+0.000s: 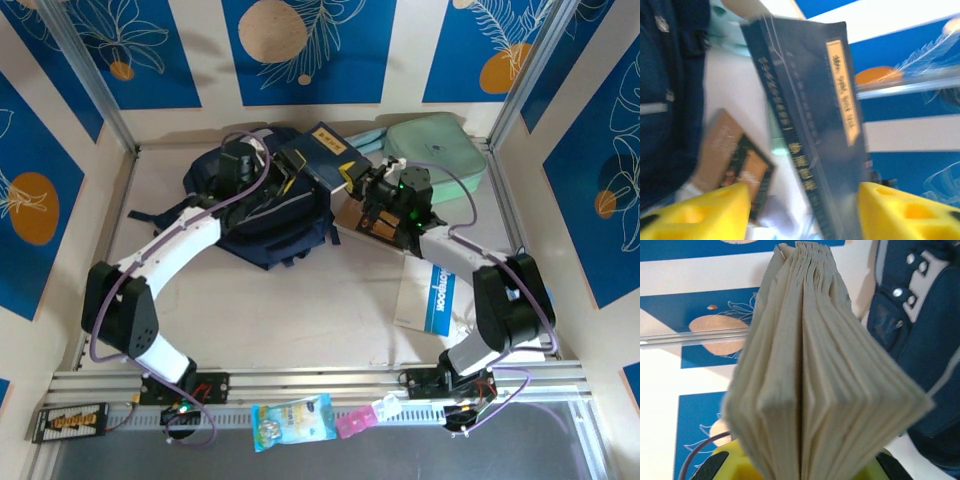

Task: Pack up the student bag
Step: Pass the book, then open the student bag at the top-center of the table.

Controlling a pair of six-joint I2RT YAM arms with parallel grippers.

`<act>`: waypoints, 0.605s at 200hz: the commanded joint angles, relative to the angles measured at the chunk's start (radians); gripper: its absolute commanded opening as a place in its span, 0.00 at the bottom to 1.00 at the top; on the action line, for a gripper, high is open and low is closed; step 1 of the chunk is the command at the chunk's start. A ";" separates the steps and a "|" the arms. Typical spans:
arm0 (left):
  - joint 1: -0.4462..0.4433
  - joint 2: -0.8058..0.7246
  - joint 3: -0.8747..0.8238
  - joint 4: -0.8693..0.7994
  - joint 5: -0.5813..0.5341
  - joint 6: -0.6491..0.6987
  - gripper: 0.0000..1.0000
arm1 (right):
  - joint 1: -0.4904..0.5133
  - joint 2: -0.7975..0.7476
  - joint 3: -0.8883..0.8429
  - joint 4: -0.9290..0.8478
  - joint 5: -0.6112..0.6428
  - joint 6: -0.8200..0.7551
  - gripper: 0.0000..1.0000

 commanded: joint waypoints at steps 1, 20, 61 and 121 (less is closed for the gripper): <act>0.012 -0.044 -0.023 -0.189 -0.042 0.254 0.71 | -0.018 -0.091 -0.023 -0.171 -0.001 -0.150 0.04; 0.014 -0.031 -0.006 -0.293 -0.056 0.450 0.80 | -0.037 -0.135 -0.036 -0.271 -0.001 -0.210 0.04; 0.014 0.044 0.079 -0.478 -0.137 0.925 1.00 | -0.062 -0.205 -0.071 -0.423 0.006 -0.290 0.05; 0.015 0.250 0.233 -0.652 -0.250 1.313 0.98 | -0.088 -0.266 -0.108 -0.533 0.017 -0.324 0.06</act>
